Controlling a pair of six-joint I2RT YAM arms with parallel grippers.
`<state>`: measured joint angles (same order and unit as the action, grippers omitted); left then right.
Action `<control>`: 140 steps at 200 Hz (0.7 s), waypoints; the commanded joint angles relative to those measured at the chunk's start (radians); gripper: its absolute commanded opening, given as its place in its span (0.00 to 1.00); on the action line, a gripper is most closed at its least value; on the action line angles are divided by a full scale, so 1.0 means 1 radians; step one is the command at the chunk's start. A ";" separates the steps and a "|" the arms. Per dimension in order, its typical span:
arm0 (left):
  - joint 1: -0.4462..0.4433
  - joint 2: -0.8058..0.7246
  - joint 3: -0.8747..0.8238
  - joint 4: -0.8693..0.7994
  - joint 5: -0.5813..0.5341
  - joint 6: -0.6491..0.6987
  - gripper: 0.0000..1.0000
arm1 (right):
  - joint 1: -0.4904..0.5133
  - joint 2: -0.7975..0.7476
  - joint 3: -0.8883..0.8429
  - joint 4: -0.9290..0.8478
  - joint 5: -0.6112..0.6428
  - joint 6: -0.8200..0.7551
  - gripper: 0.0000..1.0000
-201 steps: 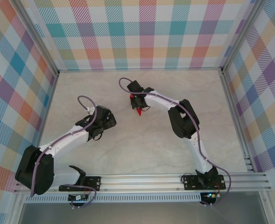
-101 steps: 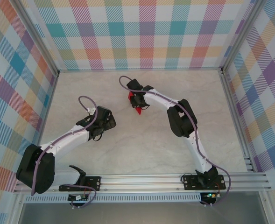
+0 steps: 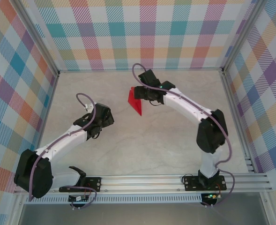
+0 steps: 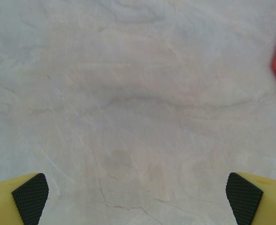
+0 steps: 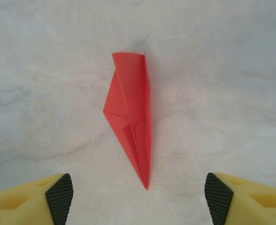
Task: Fold a paper plane with a square sheet of paper (pick it up from the middle)
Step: Move the paper plane to the top-center of the table, then reset both arms
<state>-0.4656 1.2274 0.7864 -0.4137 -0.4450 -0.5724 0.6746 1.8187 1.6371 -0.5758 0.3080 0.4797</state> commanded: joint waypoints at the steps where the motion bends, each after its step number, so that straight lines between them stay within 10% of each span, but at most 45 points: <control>1: 0.040 -0.039 0.027 0.021 -0.065 0.078 1.00 | -0.031 -0.127 -0.145 0.048 0.160 0.008 0.86; 24: 0.087 -0.069 -0.011 0.124 -0.062 0.146 1.00 | -0.095 -0.286 -0.326 0.112 0.231 -0.012 1.00; 140: 0.304 -0.048 -0.383 0.834 0.071 0.485 1.00 | -0.482 -0.716 -1.125 0.638 0.356 -0.194 1.00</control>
<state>-0.2108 1.1412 0.4686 0.1936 -0.4545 -0.1833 0.2379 1.1465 0.6323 -0.1925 0.6582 0.3786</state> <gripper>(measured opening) 0.999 0.998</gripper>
